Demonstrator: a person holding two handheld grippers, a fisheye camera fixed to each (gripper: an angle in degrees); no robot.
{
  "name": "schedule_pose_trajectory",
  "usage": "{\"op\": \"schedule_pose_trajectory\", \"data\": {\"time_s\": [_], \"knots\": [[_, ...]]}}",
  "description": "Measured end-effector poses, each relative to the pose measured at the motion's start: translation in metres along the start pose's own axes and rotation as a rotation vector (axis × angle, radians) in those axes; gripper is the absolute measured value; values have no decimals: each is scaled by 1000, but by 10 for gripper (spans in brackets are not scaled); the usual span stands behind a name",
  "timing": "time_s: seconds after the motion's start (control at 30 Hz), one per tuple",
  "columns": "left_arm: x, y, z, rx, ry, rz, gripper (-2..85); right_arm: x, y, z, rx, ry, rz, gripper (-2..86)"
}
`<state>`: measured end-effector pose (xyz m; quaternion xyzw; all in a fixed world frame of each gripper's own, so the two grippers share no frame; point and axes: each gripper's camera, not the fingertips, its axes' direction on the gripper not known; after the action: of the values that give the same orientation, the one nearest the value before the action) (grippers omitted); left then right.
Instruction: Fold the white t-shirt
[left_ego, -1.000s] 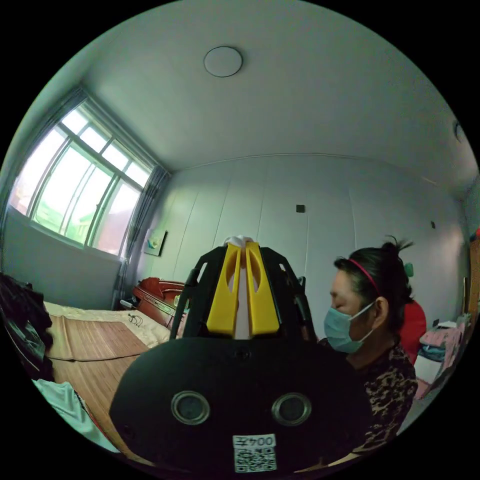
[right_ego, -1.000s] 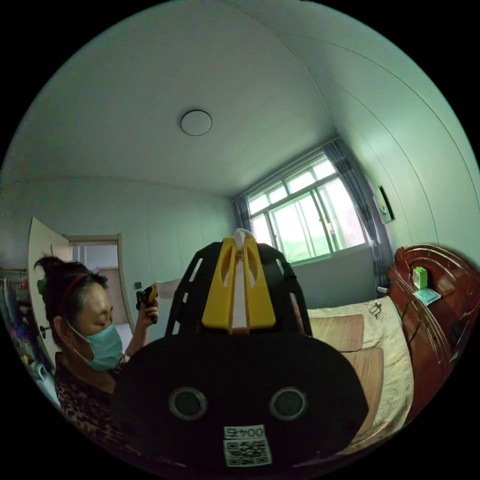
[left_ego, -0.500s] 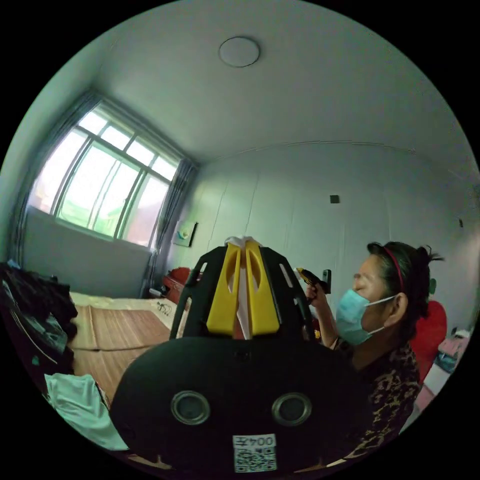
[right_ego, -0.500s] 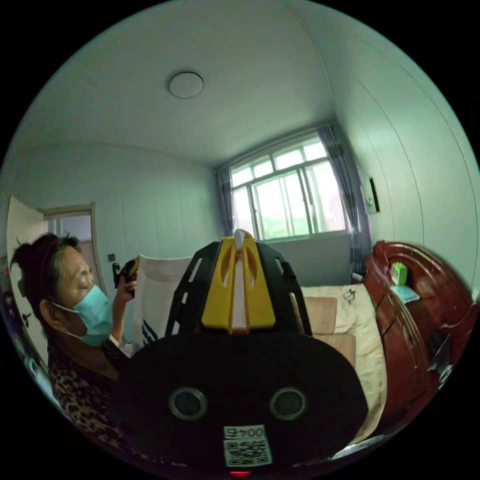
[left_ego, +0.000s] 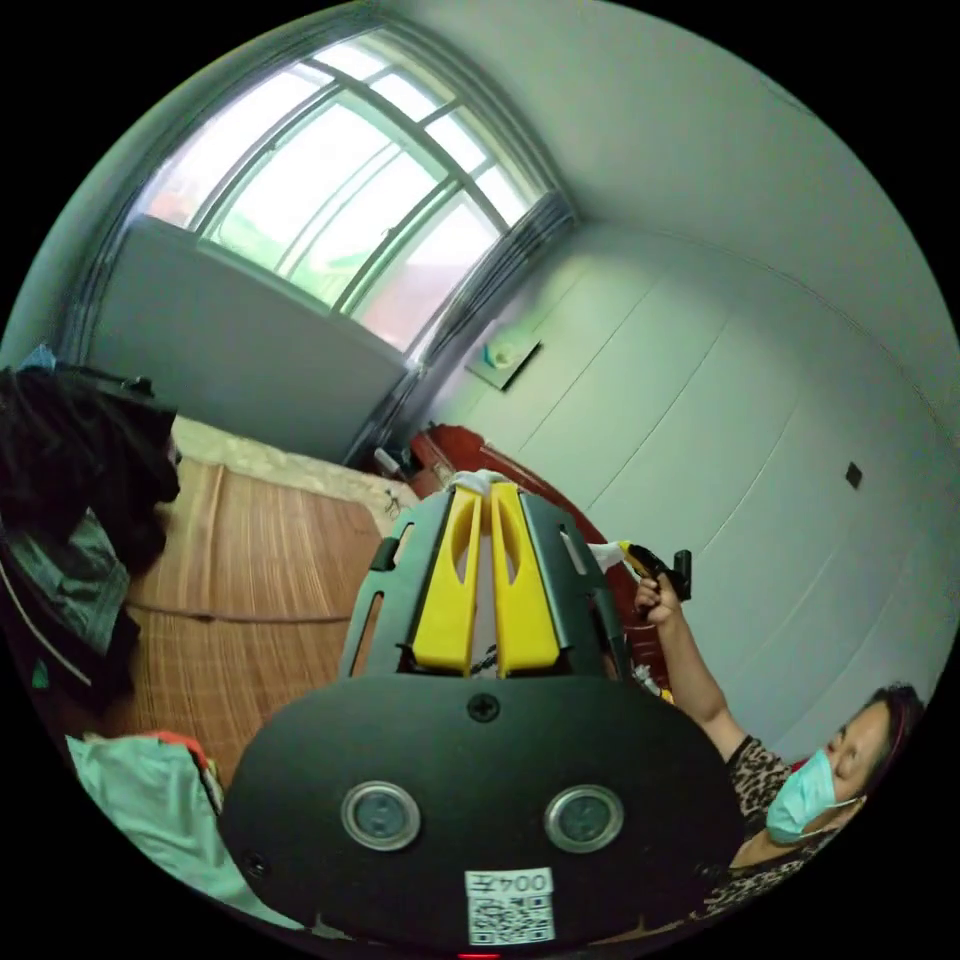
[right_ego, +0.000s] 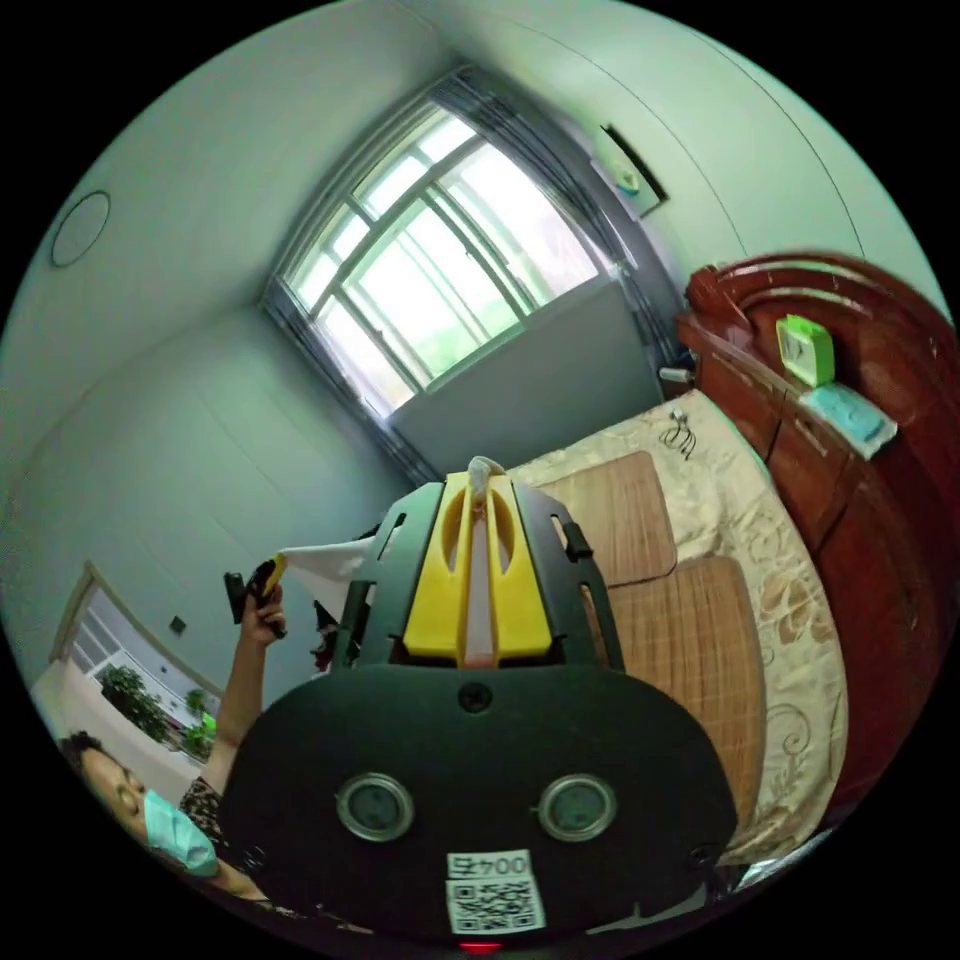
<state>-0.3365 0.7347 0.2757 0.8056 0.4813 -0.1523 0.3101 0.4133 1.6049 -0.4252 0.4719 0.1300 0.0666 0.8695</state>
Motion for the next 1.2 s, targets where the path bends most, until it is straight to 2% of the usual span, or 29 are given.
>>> {"op": "schedule_pose_trajectory", "data": {"time_s": [0.13,0.3,0.4,0.47,0.63,0.77,0.9,1.2], "knots": [[39,-29,-2,64,-90,190,26,-24,-38,-6,56,-31,-117,20],[3,48,-11,40,-25,239,25,7,-22,9,-28,-67,-180,23],[-45,144,6,-58,-25,203,25,45,18,34,-131,-36,-160,24],[-95,238,27,-167,-62,152,24,74,50,54,-196,-18,-129,24],[-223,448,75,-366,-124,-52,23,185,162,119,-362,-23,100,25],[-301,622,109,-535,-260,-162,22,238,235,164,-521,87,174,25],[-313,741,110,-645,-302,-217,21,269,295,185,-655,183,224,24],[-255,871,32,-764,-313,-242,19,265,350,142,-719,177,242,26]]}}
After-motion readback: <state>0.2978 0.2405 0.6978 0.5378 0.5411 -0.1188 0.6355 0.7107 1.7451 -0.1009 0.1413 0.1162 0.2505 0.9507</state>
